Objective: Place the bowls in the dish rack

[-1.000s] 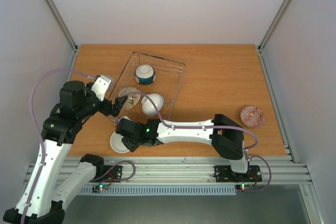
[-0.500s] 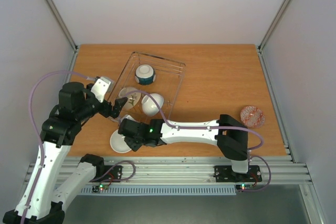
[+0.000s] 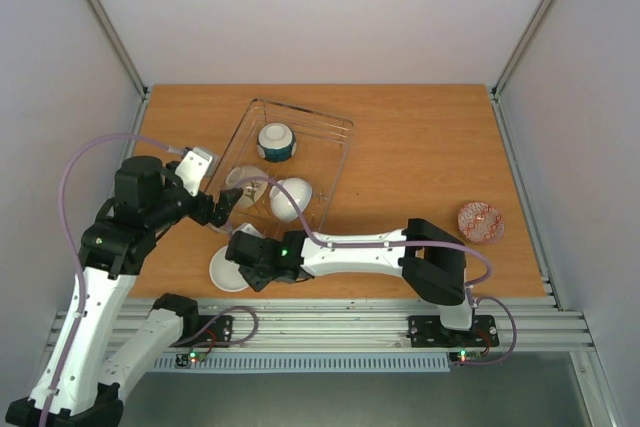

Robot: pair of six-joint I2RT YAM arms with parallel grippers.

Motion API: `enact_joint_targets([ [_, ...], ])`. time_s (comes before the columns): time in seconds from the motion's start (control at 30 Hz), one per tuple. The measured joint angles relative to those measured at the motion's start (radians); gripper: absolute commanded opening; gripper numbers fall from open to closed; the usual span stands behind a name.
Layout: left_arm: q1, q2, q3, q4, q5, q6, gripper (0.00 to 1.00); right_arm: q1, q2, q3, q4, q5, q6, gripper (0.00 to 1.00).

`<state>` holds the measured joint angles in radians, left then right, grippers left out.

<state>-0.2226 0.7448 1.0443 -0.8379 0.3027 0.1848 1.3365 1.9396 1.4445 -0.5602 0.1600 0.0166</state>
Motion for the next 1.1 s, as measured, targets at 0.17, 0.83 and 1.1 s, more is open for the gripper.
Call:
enact_joint_targets([
  [0.17,0.0,0.001,-0.005,-0.005,0.0,0.0,0.99,0.004,0.02,-0.003,0.003,0.0,0.018,0.37],
  [0.83,0.0,0.001,-0.009,-0.016,0.0,0.002,0.99,0.017,0.076,0.014,-0.002,0.013,0.052,0.08],
  [1.1,0.001,0.0,-0.011,-0.016,-0.002,0.002,0.99,0.022,0.099,0.036,-0.006,0.021,0.053,0.05],
])
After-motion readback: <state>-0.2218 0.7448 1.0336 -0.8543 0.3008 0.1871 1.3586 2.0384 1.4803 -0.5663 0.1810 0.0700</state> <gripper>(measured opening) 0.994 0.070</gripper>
